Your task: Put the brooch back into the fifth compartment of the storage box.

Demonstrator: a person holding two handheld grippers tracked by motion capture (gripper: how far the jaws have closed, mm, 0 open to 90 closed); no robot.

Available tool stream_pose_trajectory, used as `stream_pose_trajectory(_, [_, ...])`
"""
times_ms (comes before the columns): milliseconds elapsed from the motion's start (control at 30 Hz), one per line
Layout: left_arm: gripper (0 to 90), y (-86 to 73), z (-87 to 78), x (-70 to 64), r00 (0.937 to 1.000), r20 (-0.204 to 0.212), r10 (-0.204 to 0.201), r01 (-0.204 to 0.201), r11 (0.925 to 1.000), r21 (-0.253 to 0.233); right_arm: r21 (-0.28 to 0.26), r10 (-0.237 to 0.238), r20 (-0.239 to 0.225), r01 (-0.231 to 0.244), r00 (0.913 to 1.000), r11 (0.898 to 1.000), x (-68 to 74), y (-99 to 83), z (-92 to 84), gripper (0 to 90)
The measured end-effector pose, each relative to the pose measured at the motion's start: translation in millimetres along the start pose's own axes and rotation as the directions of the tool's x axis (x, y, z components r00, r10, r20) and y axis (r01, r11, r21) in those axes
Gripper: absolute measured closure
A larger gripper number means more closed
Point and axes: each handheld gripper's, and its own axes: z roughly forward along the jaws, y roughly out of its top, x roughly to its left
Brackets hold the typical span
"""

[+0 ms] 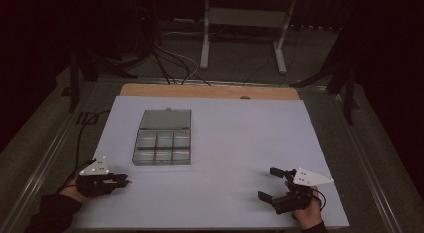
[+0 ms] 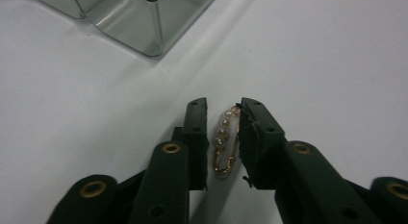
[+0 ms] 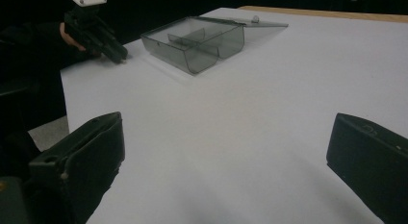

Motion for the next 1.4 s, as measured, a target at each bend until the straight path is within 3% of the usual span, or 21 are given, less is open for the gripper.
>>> stream_pose_trajectory(133, [86.7,0.4,-0.2,0.9,0.9999,0.013,0.000,0.000,1.0000,0.009,0.002,0.001,0.002,-0.001,1.0000,1.000,-0.1,-0.3,0.0,0.0])
stream_pose_trajectory(500, [88.0,1.8,-1.8,0.1,0.9997,0.026,0.001,-0.001,0.9997,0.023,0.001,0.000,0.003,0.000,1.0000,1.000,-0.2,-0.2,-0.4,0.0])
stream_pose_trajectory(867, [88.0,6.3,-8.1,1.6,0.9987,0.033,-0.038,0.039,0.9991,-0.015,-0.001,0.001,0.004,-0.001,1.0000,1.000,-0.3,-0.2,-0.5,0.0])
stream_pose_trajectory(1133, [88.0,11.2,-10.9,3.0,0.9944,0.046,-0.095,0.097,0.9938,-0.055,-0.005,0.008,0.004,-0.008,1.0000,1.000,-0.9,0.1,-0.8,0.0])
stream_pose_trajectory(1400, [88.0,19.8,-13.3,0.1,0.9945,0.045,-0.094,0.097,0.9922,-0.078,-0.004,0.007,0.007,-0.007,1.0000,1.000,-0.5,0.0,-1.5,0.0])
